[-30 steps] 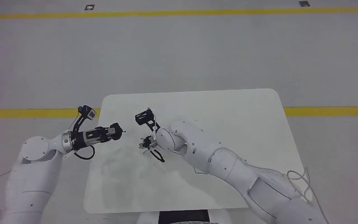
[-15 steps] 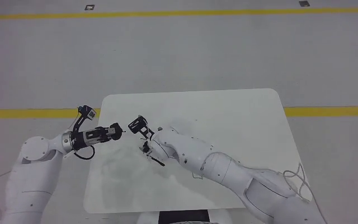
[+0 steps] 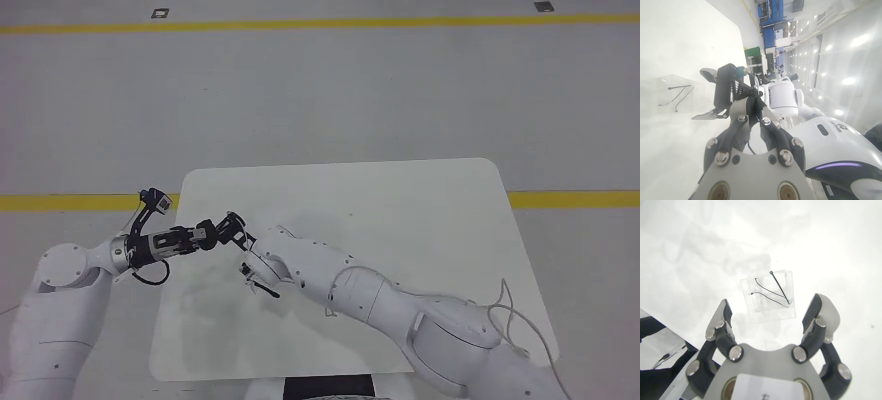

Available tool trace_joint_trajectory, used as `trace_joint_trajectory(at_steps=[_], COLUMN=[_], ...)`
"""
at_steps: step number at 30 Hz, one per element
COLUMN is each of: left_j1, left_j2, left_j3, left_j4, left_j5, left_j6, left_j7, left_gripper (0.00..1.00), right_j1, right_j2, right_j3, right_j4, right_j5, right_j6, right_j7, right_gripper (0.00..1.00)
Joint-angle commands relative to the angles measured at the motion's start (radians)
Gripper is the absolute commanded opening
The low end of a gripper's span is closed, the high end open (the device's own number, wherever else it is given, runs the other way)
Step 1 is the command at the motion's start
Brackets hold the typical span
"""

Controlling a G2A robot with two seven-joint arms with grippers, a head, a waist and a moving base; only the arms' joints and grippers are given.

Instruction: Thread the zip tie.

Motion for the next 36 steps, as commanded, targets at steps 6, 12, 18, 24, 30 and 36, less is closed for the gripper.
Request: trace_joint_trajectory(at_steps=[6, 12, 18, 24, 30, 36], left_j1=[0.000, 0.000, 0.000, 0.000, 0.000, 0.000], left_j2=[0.000, 0.000, 0.000, 0.000, 0.000, 0.000], left_j3=[0.000, 0.000, 0.000, 0.000, 0.000, 0.000], left_j4=[0.000, 0.000, 0.000, 0.000, 0.000, 0.000], left_j5=[0.000, 0.000, 0.000, 0.000, 0.000, 0.000], left_j6=[0.000, 0.000, 0.000, 0.000, 0.000, 0.000], left_j7=[0.000, 0.000, 0.000, 0.000, 0.000, 0.000], left_gripper=[0.00, 0.00, 0.00, 0.00, 0.00, 0.00], right_j1=[0.000, -0.011, -0.026, -0.053, -0.081, -0.103], right_j2=[-0.008, -0.005, 0.000, 0.018, 0.031, 0.036], right_j3=[0.008, 0.001, -0.001, 0.015, 0.028, 0.050], right_j4=[0.020, 0.024, 0.012, -0.026, -0.068, -0.086], right_j5=[0.004, -0.032, -0.112, -0.190, -0.262, -0.303], right_j6=[0.001, -0.013, -0.021, -0.029, -0.022, -0.041], right_j7=[-0.015, -0.038, -0.039, -0.047, -0.020, -0.016], right_gripper=[1.00, 1.00, 1.00, 0.71, 0.42, 0.35])
